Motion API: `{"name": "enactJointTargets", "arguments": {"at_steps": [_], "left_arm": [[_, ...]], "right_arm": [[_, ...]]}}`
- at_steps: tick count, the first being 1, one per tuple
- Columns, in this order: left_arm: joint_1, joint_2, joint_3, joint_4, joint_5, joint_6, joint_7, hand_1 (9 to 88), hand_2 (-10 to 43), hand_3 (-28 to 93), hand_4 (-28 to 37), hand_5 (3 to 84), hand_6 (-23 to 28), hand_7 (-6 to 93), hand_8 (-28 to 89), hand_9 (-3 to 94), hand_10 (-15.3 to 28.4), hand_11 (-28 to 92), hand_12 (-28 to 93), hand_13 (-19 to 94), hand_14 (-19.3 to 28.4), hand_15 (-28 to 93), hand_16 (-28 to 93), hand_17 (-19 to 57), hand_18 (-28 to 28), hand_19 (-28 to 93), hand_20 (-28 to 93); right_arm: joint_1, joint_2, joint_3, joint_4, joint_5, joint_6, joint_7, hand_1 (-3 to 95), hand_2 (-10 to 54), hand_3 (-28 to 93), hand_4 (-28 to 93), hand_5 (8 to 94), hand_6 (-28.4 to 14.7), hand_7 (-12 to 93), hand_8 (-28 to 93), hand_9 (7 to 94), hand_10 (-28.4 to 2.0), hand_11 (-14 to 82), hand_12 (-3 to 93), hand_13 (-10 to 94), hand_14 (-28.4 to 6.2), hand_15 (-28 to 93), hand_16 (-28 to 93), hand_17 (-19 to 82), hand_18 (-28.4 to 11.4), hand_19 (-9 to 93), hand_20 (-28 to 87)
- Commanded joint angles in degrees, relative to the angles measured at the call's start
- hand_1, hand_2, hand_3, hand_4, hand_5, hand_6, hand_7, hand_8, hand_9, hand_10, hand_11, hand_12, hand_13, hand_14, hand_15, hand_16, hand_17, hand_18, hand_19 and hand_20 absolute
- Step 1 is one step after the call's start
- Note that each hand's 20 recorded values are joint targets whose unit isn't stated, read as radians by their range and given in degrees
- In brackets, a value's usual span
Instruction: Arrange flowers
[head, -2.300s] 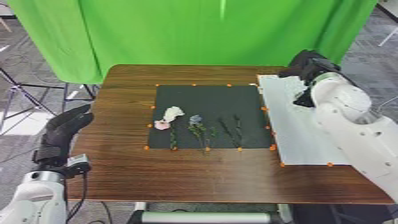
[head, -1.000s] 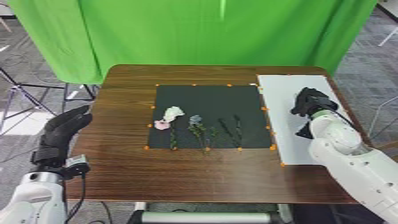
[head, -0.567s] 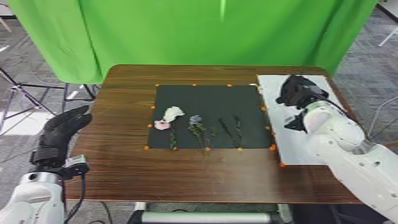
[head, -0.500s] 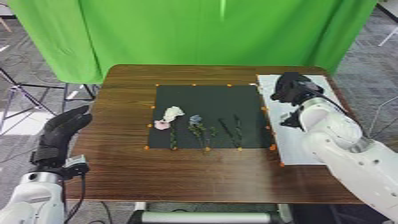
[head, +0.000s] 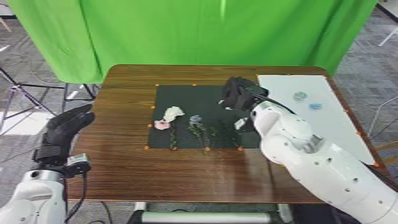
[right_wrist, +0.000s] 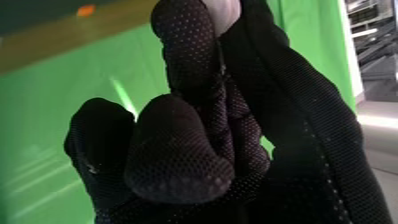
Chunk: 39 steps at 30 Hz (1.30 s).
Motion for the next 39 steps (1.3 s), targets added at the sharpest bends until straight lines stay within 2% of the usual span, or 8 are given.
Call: {"name": "enactJointTargets", "arguments": {"at_steps": [1, 2, 9, 12, 15, 19, 30, 39], "left_arm": [[0.2, 0.31, 0.14, 0.11, -0.05, -0.71, -0.64, 35.7, 9.5, 66, -16.5, 44.2, 2.3, 16.8, -10, 46.6, 13.8, 22, 7, 38, 16.2, 14, -3, 6.9, 10.8, 11, 13], [0.7, 0.07, -0.18, -0.14, 0.06, -0.66, -0.72, 35.7, 9.5, 66, -16.6, 44.2, 2.3, 16.7, -10, 46.6, 13.8, 22, 7, 38, 16.2, 14, -3, 6.9, 10.8, 11, 13], [1.4, -0.42, -0.31, -0.44, -0.04, -0.28, -0.50, 35.6, 9.4, 66, -16.5, 44.2, 2.3, 16.8, -9, 46.7, 13.8, 22, 7, 38, 16.3, 14, -3, 6.9, 10.7, 11, 13], [0.9, -0.13, 0.08, -0.13, -0.13, -0.45, -0.54, 35.7, 9.4, 66, -16.5, 44.2, 2.3, 16.8, -10, 46.6, 13.8, 22, 7, 38, 16.3, 14, -3, 6.9, 10.7, 11, 13], [1.2, -0.43, -0.09, -0.38, 0.12, -0.29, -0.55, 35.7, 9.4, 66, -16.5, 44.3, 2.3, 16.7, -10, 46.7, 13.8, 22, 7, 38, 16.3, 14, -3, 6.9, 10.7, 11, 13], [0.9, -0.34, 0.08, -0.14, 0.15, -0.74, -0.70, 35.7, 9.4, 66, -16.6, 44.3, 2.3, 16.7, -10, 46.7, 13.8, 22, 7, 38, 16.2, 14, -3, 6.9, 10.7, 11, 13], [-0.1, -0.09, 0.50, 0.28, 0.05, -0.92, -0.65, 35.7, 9.2, 66, -16.4, 44.3, 2.3, 16.6, -9, 46.6, 13.8, 22, 7, 38, 16.2, 14, -3, 6.9, 10.7, 11, 13], [-0.7, 0.36, 0.66, 0.69, 0.16, -1.64, -0.69, 35.6, 9.0, 66, -16.3, 44.3, 2.2, 16.7, -9, 46.6, 13.8, 22, 7, 38, 16.3, 14, -3, 6.9, 10.8, 11, 13]], "right_arm": [[-1.4, -1.7, -0.6, 1.9, -1.3, -1.3, -0.3, 62.0, -9.5, 56, -18, 73.6, -0.5, 31, 20, 90.9, -7.6, 12.1, 44.3, 93, 0.4, 64, 34, 62, -15.3, 93, 60], [-1.5, -1.9, -0.5, 2.1, -1.4, -1.6, -0.6, 62.0, -9.5, 56, -18, 73.5, -0.4, 31, 20, 91.0, -7.6, 12.1, 44.1, 93, 0.5, 64, 34, 62, -15.3, 93, 60], [-1.3, -2.7, -0.7, 2.6, -0.6, -2.7, -0.9, 61.6, -9.5, 56, -17, 73.3, -0.2, 31, 20, 90.9, -7.7, 12.5, 43.9, 93, 0.5, 64, 34, 62, -15.3, 93, 60], [-0.8, -3.4, -1.4, 2.5, -0.9, -1.9, -1.1, 61.5, -9.5, 56, -17, 73.2, -0.2, 31, 20, 90.8, -7.8, 12.6, 43.7, 93, 0.4, 64, 34, 62, -15.2, 93, 60], [-0.5, -4.5, -2.0, 2.7, -1.2, -1.6, -1.6, 61.4, -9.5, 56, -17, 73.1, -0.2, 31, 20, 90.8, -7.7, 12.8, 43.5, 92, 0.4, 64, 34, 62, -15.3, 93, 60], [-0.3, -5.3, -2.7, 2.9, -1.5, -0.9, -1.6, 61.3, -9.5, 56, -17, 73.1, -0.2, 32, 20, 90.6, -7.8, 12.9, 43.4, 92, 0.5, 64, 34, 62, -15.4, 93, 60], [-0.7, -6.4, -4.0, 4.4, -2.0, 2.4, -1.8, 61.4, -9.5, 56, -18, 72.7, -0.1, 32, 20, 90.4, -7.8, 10.9, 42.5, 92, 0.5, 64, 33, 62, -15.3, 93, 60], [-0.7, -5.2, -4.4, 4.3, -1.7, 1.7, -1.0, 59.4, -9.5, 57, -17, 72.5, 0.1, 30, 18, 88.3, -8.3, 6.6, 41.1, 92, -0.1, 64, 34, 61, -15.1, 93, 60]]}}
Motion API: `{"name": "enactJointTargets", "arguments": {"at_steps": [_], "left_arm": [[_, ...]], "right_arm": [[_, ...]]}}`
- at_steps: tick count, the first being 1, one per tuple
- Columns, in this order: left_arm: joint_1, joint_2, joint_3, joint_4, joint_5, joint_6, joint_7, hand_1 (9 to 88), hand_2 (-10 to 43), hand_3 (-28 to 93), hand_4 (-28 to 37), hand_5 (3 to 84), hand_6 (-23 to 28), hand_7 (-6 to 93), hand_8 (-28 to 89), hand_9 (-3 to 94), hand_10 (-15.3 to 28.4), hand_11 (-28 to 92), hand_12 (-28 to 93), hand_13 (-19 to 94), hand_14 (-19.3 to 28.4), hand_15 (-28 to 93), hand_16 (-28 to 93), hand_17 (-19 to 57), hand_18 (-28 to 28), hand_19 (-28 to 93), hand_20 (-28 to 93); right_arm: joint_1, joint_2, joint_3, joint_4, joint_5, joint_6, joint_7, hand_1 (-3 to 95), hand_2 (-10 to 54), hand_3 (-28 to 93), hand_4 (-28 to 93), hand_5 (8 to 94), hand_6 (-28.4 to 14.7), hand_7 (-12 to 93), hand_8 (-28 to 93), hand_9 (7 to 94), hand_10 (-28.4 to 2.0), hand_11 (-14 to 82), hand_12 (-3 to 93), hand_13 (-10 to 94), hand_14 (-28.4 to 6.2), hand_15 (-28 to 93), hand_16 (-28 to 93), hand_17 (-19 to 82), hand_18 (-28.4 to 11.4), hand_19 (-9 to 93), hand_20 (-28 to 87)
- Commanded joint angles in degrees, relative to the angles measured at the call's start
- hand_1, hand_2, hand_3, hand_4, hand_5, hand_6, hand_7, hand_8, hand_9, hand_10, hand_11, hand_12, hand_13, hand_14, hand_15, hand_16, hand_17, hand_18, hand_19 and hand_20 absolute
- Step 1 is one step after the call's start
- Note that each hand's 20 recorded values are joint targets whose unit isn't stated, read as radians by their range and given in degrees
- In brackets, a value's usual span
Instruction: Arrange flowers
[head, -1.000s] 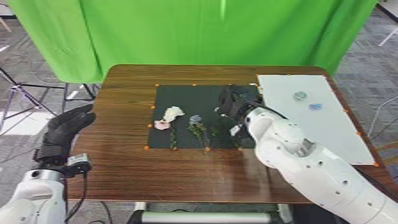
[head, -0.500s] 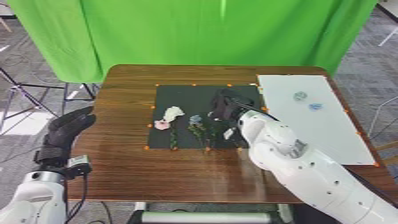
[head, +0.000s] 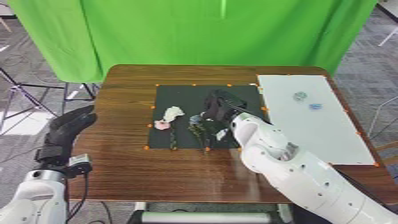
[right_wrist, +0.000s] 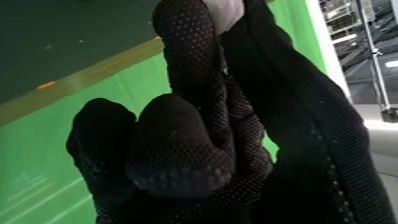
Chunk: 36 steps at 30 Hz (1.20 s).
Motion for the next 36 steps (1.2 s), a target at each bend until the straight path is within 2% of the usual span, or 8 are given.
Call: {"name": "enactJointTargets", "arguments": {"at_steps": [1, 7, 12, 20, 23, 29, 33, 36], "left_arm": [[-0.3, 0.29, 0.18, 0.33, 0.16, -1.01, -0.42, 35.6, 8.9, 66, -16.3, 44.3, 2.2, 16.6, -9, 46.6, 13.8, 22, 7, 38, 16.2, 14, -3, 6.9, 10.8, 11, 13], [-0.3, 0.35, 0.17, 0.30, 0.11, -1.10, -0.37, 35.6, 8.7, 66, -16.2, 44.1, 2.2, 16.6, -9, 46.6, 13.8, 22, 7, 38, 16.2, 14, -3, 6.9, 10.7, 11, 13], [-0.3, 0.35, 0.08, 0.30, 0.16, -1.14, -0.32, 36.7, 8.7, 65, -16.5, 44.1, 2.2, 16.7, -9, 46.6, 13.8, 22, 7, 38, 16.2, 14, -3, 6.8, 10.7, 11, 13], [-0.3, 0.40, -0.04, 0.26, 0.17, -1.27, -0.49, 37.0, 8.5, 65, -16.0, 44.2, 2.3, 16.4, -9, 46.6, 13.8, 22, 7, 38, 16.3, 14, -3, 6.8, 10.7, 11, 13], [0.2, -0.01, -0.37, -0.08, 0.30, -1.03, -0.51, 37.1, 8.4, 65, -15.9, 44.1, 2.3, 16.5, -9, 46.6, 13.8, 22, 7, 38, 16.3, 14, -3, 6.8, 10.7, 11, 13], [0.2, 0.04, -0.40, -0.05, 0.31, -1.05, -0.41, 37.0, 8.3, 65, -15.9, 44.2, 2.3, 16.4, -9, 46.5, 13.8, 22, 7, 38, 16.2, 14, -3, 6.8, 10.7, 11, 13], [0.1, -0.02, -0.19, 0.04, 0.36, -1.13, -0.57, 37.1, 8.3, 64, -15.9, 44.1, 2.2, 16.5, -9, 46.6, 13.8, 22, 7, 38, 16.2, 14, -3, 6.8, 10.7, 11, 13], [-0.3, 0.04, -0.02, 0.07, 0.33, -1.10, -0.53, 37.0, 8.2, 65, -15.9, 44.1, 2.2, 16.4, -9, 46.6, 13.7, 22, 7, 38, 16.2, 14, -3, 6.8, 10.7, 11, 13]], "right_arm": [[0.0, 1.1, -0.4, 0.0, -0.1, -0.4, 0.6, 59.2, -9.5, 56, -16, 72.6, 0.1, 30, 18, 87.9, -8.3, 6.7, 40.9, 92, -0.1, 64, 34, 61, -15.2, 93, 60], [-0.3, 1.2, 0.3, 0.0, -1.2, -0.6, 0.4, 58.8, -9.5, 56, -16, 73.2, 0.2, 28, 17, 86.0, -8.9, 5.9, 38.8, 91, -0.4, 63, 33, 60, -15.3, 93, 59], [-0.5, 1.8, 1.4, -0.7, -0.5, -3.4, 0.4, 56.8, -9.5, 56, -16, 72.2, 0.0, 25, 17, 82.7, -9.9, 7.7, 35.9, 91, -0.7, 63, 33, 60, -15.4, 93, 59], [-0.8, 2.1, 3.1, -1.6, 0.0, -5.8, 0.2, 52.5, -9.5, 54, -14, 68.3, 0.6, 21, 15, 76.3, -12.4, 16.0, 23.0, 90, -1.2, 64, 33, 59, -15.9, 93, 58], [-0.7, 2.2, 3.4, -2.0, 0.1, -7.5, -0.2, 48.4, -9.5, 58, -15, 66.7, 0.9, 18, 12, 75.2, -12.9, 15.5, 21.5, 90, -1.5, 63, 33, 59, -15.8, 93, 58], [-0.7, 2.9, 3.9, -3.1, 0.4, -8.5, -0.2, 43.3, -9.5, 64, -16, 65.3, 1.9, 18, -4, 73.3, -13.2, 14.1, 21.0, 89, -1.8, 63, 32, 59, -16.1, 93, 57], [-1.2, 3.4, 5.8, -4.5, 1.1, -9.6, -0.2, 42.6, -9.5, 64, -16, 64.7, 1.9, 18, -6, 72.9, -13.4, 13.7, 20.8, 89, -1.9, 63, 32, 58, -16.1, 93, 57], [-1.1, 5.3, 8.2, -7.0, 1.2, -7.1, -0.3, 41.4, -9.5, 63, -16, 64.1, 1.7, 18, -7, 72.1, -13.5, 13.2, 20.6, 89, -2.2, 62, 32, 58, -16.3, 93, 57]]}}
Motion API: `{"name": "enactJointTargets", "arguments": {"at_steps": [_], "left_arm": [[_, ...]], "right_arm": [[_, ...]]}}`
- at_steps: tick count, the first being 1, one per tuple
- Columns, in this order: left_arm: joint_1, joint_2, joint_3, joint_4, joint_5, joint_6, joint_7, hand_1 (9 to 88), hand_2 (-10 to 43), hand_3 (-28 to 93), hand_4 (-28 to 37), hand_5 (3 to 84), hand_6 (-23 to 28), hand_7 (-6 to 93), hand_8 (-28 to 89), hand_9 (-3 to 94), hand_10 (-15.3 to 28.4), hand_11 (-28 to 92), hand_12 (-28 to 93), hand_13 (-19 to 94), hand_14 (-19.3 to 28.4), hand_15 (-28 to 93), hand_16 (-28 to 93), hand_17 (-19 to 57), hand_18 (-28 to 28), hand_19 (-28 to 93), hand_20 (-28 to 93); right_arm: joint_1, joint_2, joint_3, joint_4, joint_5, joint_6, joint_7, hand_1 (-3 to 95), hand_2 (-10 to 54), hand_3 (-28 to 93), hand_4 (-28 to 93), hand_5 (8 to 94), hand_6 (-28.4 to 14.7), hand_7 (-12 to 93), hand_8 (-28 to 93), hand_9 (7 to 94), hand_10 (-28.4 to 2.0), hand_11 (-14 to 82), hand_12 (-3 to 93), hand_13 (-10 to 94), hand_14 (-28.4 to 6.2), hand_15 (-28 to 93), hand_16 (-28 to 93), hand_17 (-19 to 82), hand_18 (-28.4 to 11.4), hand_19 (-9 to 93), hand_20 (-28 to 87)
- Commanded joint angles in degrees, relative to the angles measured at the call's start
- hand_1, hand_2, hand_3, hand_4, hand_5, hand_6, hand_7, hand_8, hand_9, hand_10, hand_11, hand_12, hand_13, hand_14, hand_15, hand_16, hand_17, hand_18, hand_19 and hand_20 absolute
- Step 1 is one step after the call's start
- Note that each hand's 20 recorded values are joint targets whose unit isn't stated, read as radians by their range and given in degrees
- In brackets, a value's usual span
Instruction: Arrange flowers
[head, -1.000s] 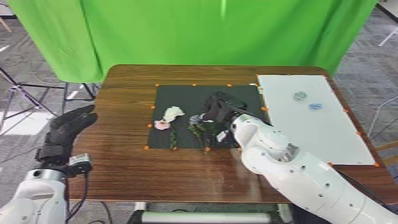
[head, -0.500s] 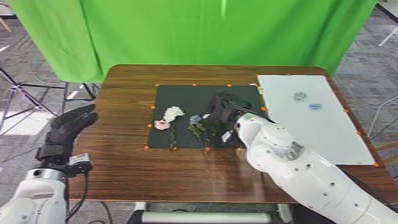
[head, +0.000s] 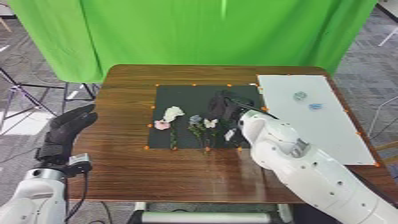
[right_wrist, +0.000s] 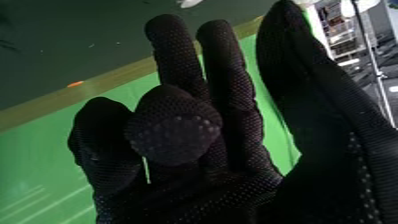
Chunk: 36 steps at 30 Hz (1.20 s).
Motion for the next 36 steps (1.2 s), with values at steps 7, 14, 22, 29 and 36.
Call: {"name": "enactJointTargets", "arguments": {"at_steps": [7, 14, 22, 29, 36], "left_arm": [[-0.3, 0.08, 0.34, 0.00, 0.18, -0.29, -0.17, 37.1, 8.2, 64, -16.0, 44.1, 2.2, 16.6, -9, 46.6, 13.7, 22, 7, 38, 16.2, 14, -3, 6.7, 10.8, 11, 13], [1.0, 0.17, -0.78, -0.32, -0.04, 0.06, -0.19, 37.1, 8.2, 64, -15.9, 44.2, 2.1, 16.6, -9, 46.6, 13.7, 22, 7, 38, 16.2, 14, -3, 6.7, 10.8, 11, 13], [0.7, 0.24, -0.51, -0.30, -0.07, -0.35, -0.33, 37.0, 8.1, 64, -15.8, 44.2, 2.2, 16.4, -9, 46.6, 13.8, 22, 7, 38, 16.2, 14, -3, 6.7, 10.8, 11, 13], [0.7, -0.17, -0.42, -0.46, 0.14, -0.15, -0.13, 37.1, 8.1, 64, -15.8, 44.2, 2.1, 16.6, -9, 46.6, 13.7, 22, 7, 38, 16.2, 14, -3, 6.7, 10.8, 11, 13], [0.5, -0.14, -0.26, -0.42, 0.28, -0.31, -0.23, 37.1, 8.1, 64, -15.8, 44.2, 2.1, 16.7, -9, 46.6, 13.8, 22, 7, 38, 16.2, 14, -3, 6.7, 10.8, 11, 13]], "right_arm": [[-2.2, 10.6, 13.6, -7.1, -1.6, 7.1, 2.2, 38.0, -9.5, 63, -15, 62.1, 1.3, 16, -7, 68.8, -14.1, 11.6, 20.5, 89, -2.5, 62, 32, 57, -16.7, 93, 56], [-5.0, 13.8, 21.4, 0.3, -2.7, 1.9, 7.9, 32.3, -9.5, 62, -15, 49.5, -1.6, 10, -4, 48.7, -16.9, 6.0, 18.2, 84, -3.5, 62, 31, 53, -17.5, 93, 52], [-5.1, 12.4, 22.5, 8.3, -3.1, -2.8, 10.8, 28.1, -9.5, 59, -15, 40.6, -3.4, 6, -3, 37.4, -19.1, 3.2, 15.0, 81, -5.2, 62, 29, 50, -19.8, 93, 48], [-4.6, 11.8, 21.8, 12.6, -4.9, -4.3, 11.6, 27.5, -9.5, 59, -15, 40.7, -3.0, 7, -3, 38.7, -19.2, 3.9, 14.9, 81, -5.2, 62, 29, 49, -20.0, 93, 48], [-5.7, 12.0, 22.3, 14.3, -5.8, -5.6, 12.7, 28.7, -9.5, 58, -14, 41.7, -2.9, 8, -3, 40.2, -18.6, 4.4, 15.0, 81, -5.0, 62, 28, 49, -20.6, 93, 47]]}}
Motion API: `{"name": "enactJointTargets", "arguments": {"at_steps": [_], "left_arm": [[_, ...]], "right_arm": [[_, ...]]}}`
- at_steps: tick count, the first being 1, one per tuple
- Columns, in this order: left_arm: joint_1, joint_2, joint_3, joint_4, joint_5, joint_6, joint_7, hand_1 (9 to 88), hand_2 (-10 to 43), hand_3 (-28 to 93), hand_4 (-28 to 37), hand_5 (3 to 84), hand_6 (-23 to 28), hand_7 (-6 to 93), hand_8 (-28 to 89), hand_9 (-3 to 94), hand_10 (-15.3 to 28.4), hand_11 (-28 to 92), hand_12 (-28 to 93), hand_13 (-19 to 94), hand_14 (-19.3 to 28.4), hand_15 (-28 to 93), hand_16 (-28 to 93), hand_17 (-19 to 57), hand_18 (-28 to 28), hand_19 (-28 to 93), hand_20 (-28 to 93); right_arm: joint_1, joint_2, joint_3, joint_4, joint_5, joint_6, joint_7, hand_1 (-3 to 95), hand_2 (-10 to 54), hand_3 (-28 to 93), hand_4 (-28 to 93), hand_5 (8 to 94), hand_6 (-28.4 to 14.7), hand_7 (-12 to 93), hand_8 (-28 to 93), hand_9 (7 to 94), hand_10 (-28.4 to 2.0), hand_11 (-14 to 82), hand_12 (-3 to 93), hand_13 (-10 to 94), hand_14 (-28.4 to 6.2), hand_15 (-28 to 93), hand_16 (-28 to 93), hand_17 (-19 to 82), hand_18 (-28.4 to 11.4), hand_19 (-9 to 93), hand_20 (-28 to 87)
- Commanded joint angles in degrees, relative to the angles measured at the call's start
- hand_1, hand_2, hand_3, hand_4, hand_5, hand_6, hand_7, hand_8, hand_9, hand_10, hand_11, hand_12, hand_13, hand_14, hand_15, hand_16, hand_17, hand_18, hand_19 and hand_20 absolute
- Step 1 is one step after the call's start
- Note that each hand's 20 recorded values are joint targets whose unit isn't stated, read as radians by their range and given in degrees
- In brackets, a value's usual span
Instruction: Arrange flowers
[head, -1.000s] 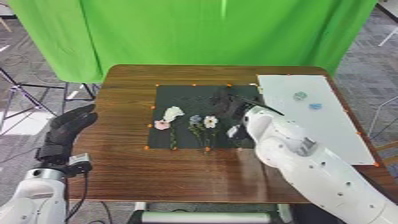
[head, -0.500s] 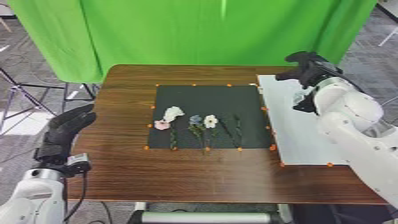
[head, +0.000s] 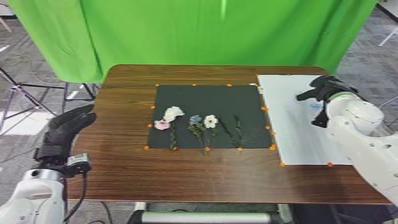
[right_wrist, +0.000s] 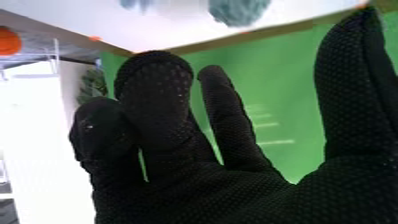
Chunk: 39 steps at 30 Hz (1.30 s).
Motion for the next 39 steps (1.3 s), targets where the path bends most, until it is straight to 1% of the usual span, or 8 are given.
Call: {"name": "enactJointTargets", "arguments": {"at_steps": [1, 9, 14, 18, 20, 24, 25, 39], "left_arm": [[0.1, -0.15, 0.17, -0.30, 0.23, -0.39, -0.19, 37.1, 8.1, 64, -15.8, 44.2, 2.1, 16.7, -9, 46.6, 13.8, 22, 7, 38, 16.2, 14, -3, 6.7, 10.8, 11, 13], [0.3, -0.29, -0.05, -0.44, 0.15, -0.30, -0.21, 37.1, 8.1, 64, -15.9, 44.1, 2.1, 16.6, -9, 46.6, 13.7, 22, 7, 38, 16.2, 14, -3, 6.7, 10.8, 11, 13], [0.7, -0.59, -0.31, -0.58, 0.04, -0.14, -0.22, 37.1, 8.1, 64, -15.9, 44.1, 2.2, 16.6, -9, 46.6, 13.7, 22, 7, 38, 16.2, 14, -3, 6.7, 10.8, 11, 13], [0.9, -0.64, -0.34, -0.68, 0.07, -0.25, -0.39, 37.1, 8.1, 64, -15.9, 44.2, 2.1, 16.6, -9, 46.6, 13.7, 22, 7, 38, 16.2, 14, -3, 6.6, 10.9, 11, 13], [1.2, -0.89, -0.57, -0.92, 0.10, -0.08, -0.46, 37.1, 8.1, 64, -15.9, 44.2, 2.1, 16.6, -9, 46.6, 13.7, 22, 7, 38, 16.2, 14, -3, 6.6, 10.9, 11, 13], [1.2, -0.79, -0.79, -0.94, 0.13, -0.10, -0.61, 37.1, 8.2, 64, -16.0, 44.2, 2.2, 16.6, -9, 46.7, 13.8, 22, 7, 38, 16.2, 14, -3, 6.5, 10.9, 11, 13], [1.8, -0.87, -1.03, -1.24, 0.05, 0.02, -0.60, 37.1, 8.2, 64, -16.0, 44.1, 2.2, 16.6, -9, 46.7, 13.8, 22, 7, 38, 16.2, 14, -3, 6.5, 10.9, 11, 13], [1.5, -0.72, -0.66, -0.94, -0.04, 0.05, -0.50, 36.9, 8.4, 65, -16.2, 44.1, 2.2, 16.5, -9, 46.7, 13.8, 22, 7, 38, 16.3, 14, -3, 6.4, 11.0, 11, 13]], "right_arm": [[-1.4, 0.3, 0.5, 2.0, -1.8, -1.9, 1.9, 28.9, -9.5, 58, -14, 42.1, -2.8, 8, -3, 40.6, -18.6, 4.5, 15.1, 81, -5.0, 62, 28, 49, -20.7, 93, 47], [-3.0, 0.6, 1.2, 2.9, -1.1, -1.7, 3.4, 31.7, -9.5, 60, -14, 45.2, -1.8, 10, -4, 45.1, -18.1, 5.8, 15.9, 82, -5.0, 62, 28, 49, -20.7, 93, 47], [-3.7, 0.5, 0.0, 3.0, -1.7, 1.5, 3.0, 40.1, -9.5, 63, -17, 52.3, -0.2, 15, -6, 58.9, -16.4, 10.4, 20.4, 85, -3.8, 63, 28, 52, -20.0, 93, 50], [-4.1, 0.5, -2.0, 3.7, -3.0, 8.9, 1.9, 45.6, -9.5, 64, -18, 59.5, 1.1, 19, -7, 68.7, -14.1, 16.7, 21.9, 87, -2.5, 64, 28, 55, -18.9, 93, 54], [-3.9, 0.3, -3.0, 4.1, -4.0, 12.3, 1.0, 51.2, -9.5, 59, -19, 62.7, 1.1, 21, 7, 73.1, -13.3, 18.7, 22.0, 89, -2.0, 64, 29, 57, -18.4, 93, 55], [-3.2, 1.0, -4.8, 4.2, -5.0, 17.3, -0.3, 57.7, -9.5, 56, -19, 71.5, 0.7, 25, 14, 83.8, -10.6, 14.0, 34.0, 91, -0.8, 65, 29, 59, -17.3, 93, 57], [-2.7, 1.1, -5.4, 4.1, -5.1, 17.7, -0.6, 58.3, -9.5, 56, -19, 73.0, 0.7, 25, 15, 85.2, -10.2, 13.9, 35.1, 91, -0.7, 65, 29, 59, -17.1, 93, 57], [-4.5, 5.5, -2.9, -6.1, -3.5, 16.4, -2.4, 59.6, -9.5, 57, -21, 77.0, 0.9, 26, 13, 88.8, -9.7, 13.6, 37.7, 91, -0.4, 65, 31, 60, -16.8, 93, 58]]}}
